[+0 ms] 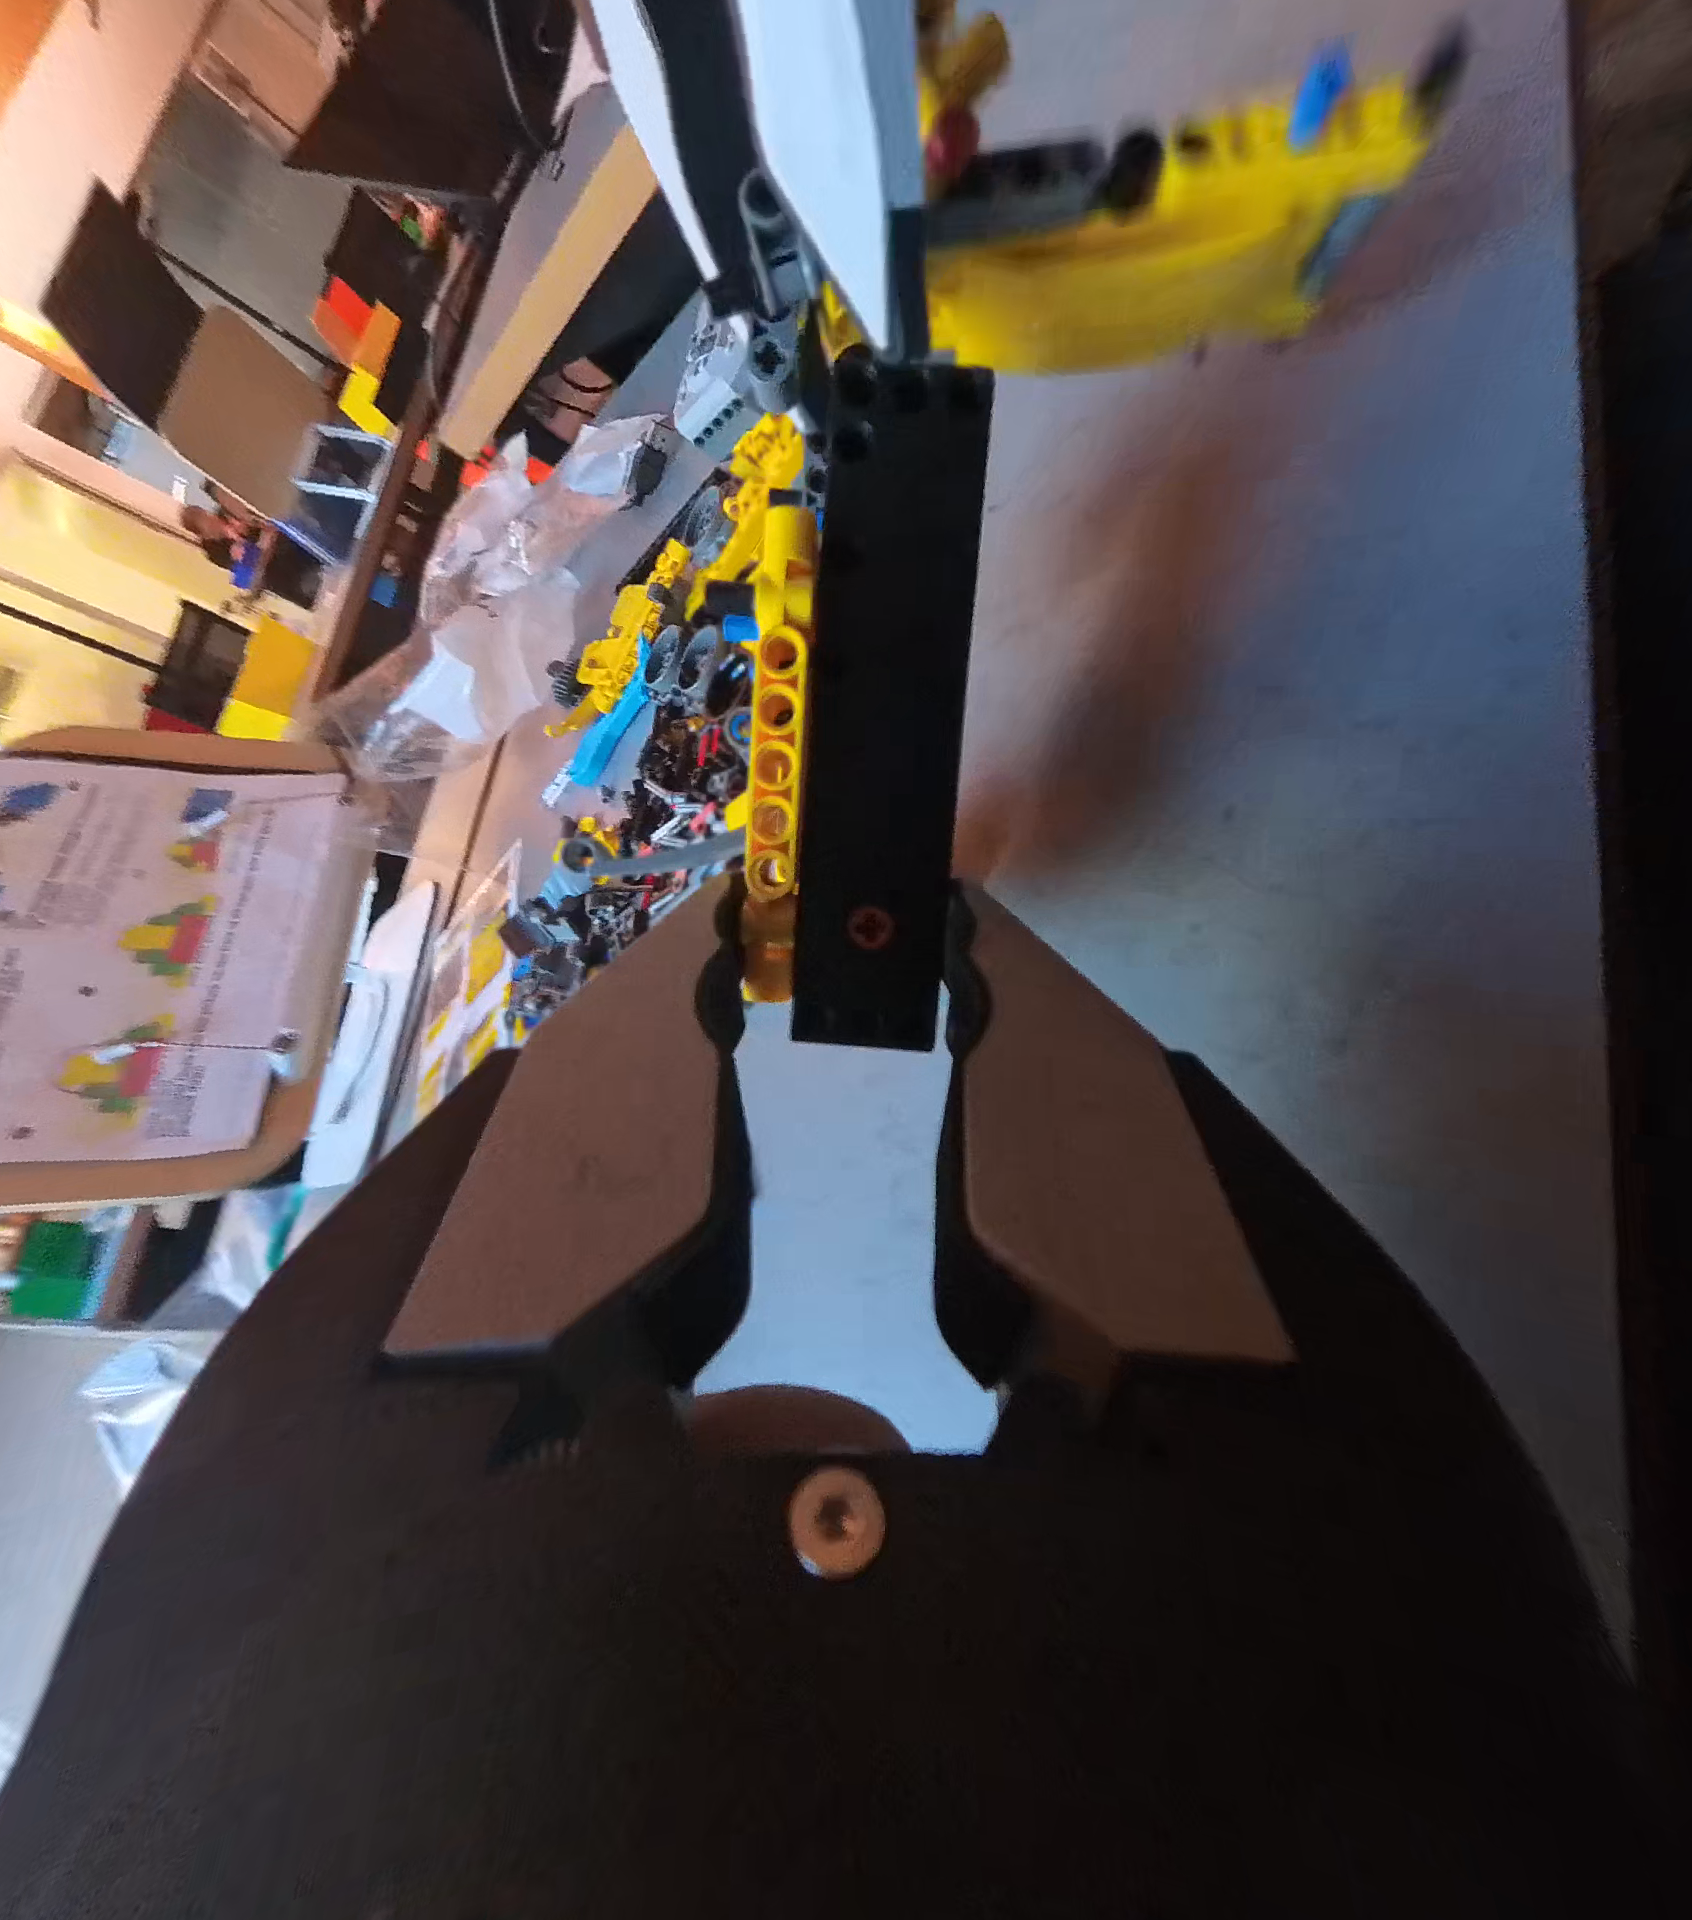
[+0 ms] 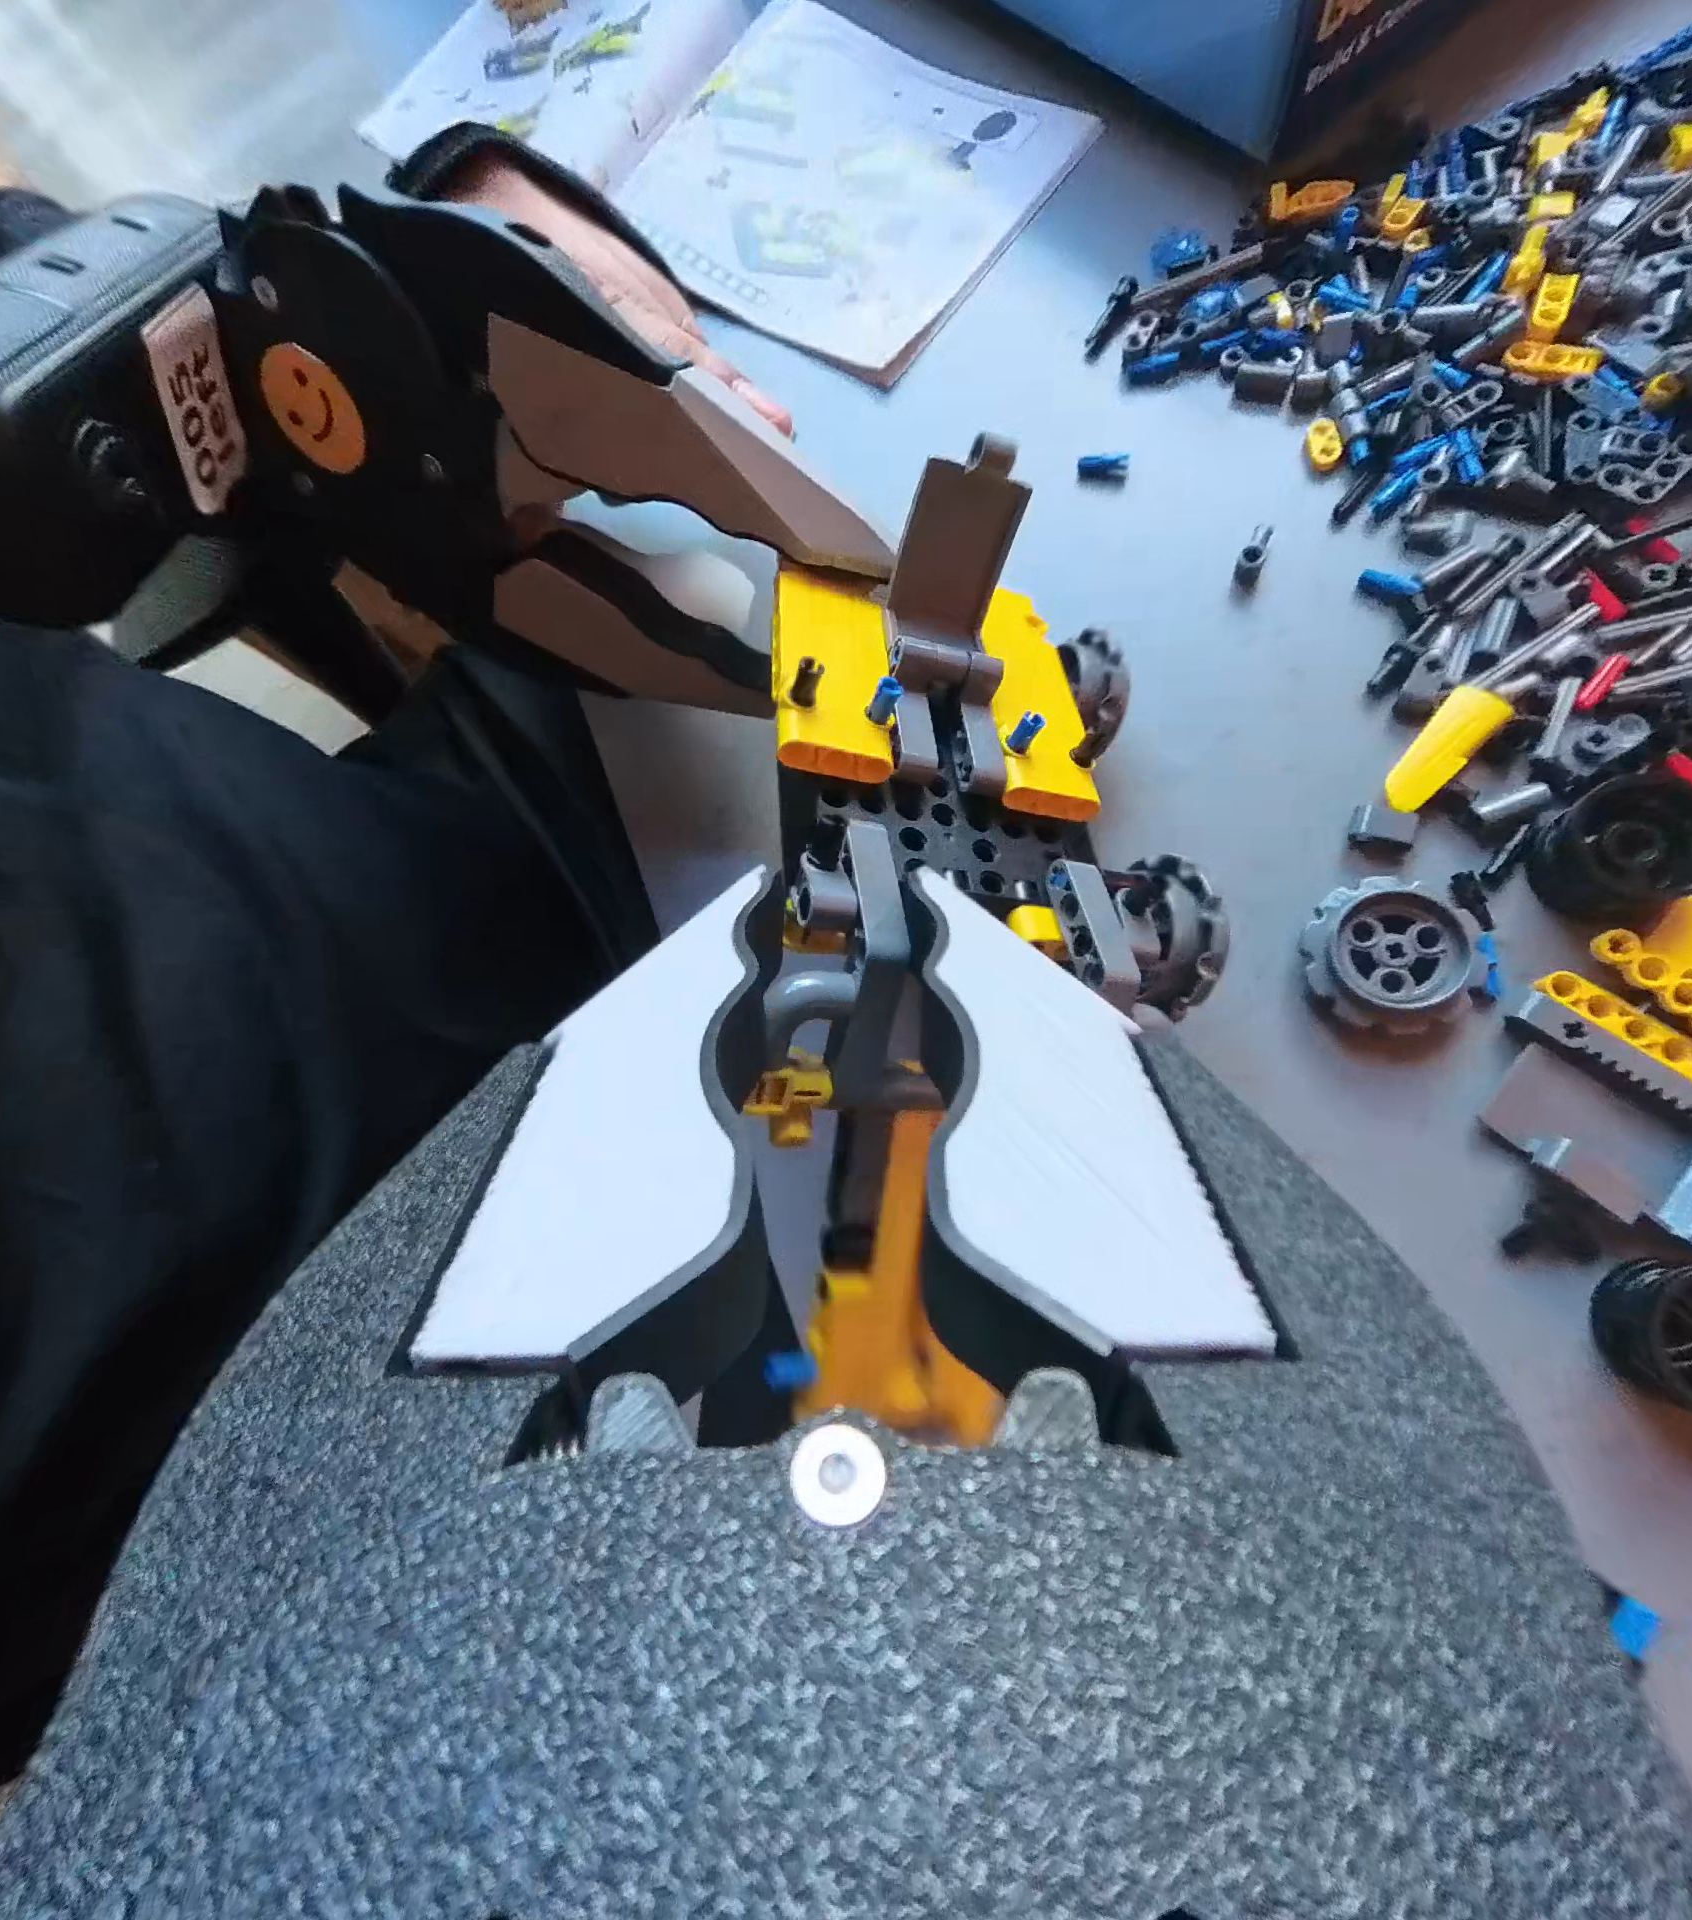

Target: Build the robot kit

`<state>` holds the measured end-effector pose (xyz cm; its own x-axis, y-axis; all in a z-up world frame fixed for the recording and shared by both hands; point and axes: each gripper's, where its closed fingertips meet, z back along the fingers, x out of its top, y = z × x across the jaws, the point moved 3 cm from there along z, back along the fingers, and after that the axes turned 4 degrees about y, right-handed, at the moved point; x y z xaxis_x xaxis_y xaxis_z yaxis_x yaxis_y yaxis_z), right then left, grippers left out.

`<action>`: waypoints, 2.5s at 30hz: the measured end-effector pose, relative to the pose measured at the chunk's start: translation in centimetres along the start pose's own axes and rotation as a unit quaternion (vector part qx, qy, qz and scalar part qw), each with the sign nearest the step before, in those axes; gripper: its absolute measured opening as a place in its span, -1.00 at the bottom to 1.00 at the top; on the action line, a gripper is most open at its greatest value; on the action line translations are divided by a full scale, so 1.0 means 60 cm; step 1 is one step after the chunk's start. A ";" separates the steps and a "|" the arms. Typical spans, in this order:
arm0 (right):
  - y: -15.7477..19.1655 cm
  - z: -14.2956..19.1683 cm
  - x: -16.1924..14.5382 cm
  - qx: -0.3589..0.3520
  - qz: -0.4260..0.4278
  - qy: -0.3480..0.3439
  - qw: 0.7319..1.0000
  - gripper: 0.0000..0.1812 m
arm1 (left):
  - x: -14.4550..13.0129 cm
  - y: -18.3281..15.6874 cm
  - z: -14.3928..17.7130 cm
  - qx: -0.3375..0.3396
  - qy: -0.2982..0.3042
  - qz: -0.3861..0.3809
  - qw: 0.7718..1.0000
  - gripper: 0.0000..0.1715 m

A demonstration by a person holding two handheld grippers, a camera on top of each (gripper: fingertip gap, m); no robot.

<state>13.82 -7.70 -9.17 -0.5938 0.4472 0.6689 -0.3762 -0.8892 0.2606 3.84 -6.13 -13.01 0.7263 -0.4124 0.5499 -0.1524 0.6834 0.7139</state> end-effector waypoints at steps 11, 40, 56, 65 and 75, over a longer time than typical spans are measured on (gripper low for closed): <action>0.009 0.021 0.033 -0.204 0.187 0.076 0.958 -0.64 | -0.011 0.005 0.054 -0.073 -0.024 0.096 0.992 -0.61; -0.012 -0.061 0.057 0.015 0.202 0.047 0.978 -0.78 | -0.058 0.035 0.068 -0.285 -0.047 0.286 0.914 -0.39; -0.009 -0.053 0.058 0.036 0.235 0.002 0.971 -0.63 | -0.069 0.014 0.065 -0.280 -0.038 0.259 0.924 -0.62; -0.003 -0.057 0.058 0.071 0.247 -0.010 0.966 -0.72 | -0.072 0.013 0.069 -0.316 -0.063 0.258 0.911 -0.63; -0.012 -0.062 0.060 -0.010 0.190 0.012 0.982 -0.79 | -0.078 0.017 0.069 -0.295 -0.049 0.308 0.903 -0.62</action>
<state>9.30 -5.11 -9.52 -0.7098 0.0849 0.6993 -0.1369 -0.9904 -0.0188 -2.50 -6.01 -13.05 0.5579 0.1230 0.8207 -0.1020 0.9916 -0.0792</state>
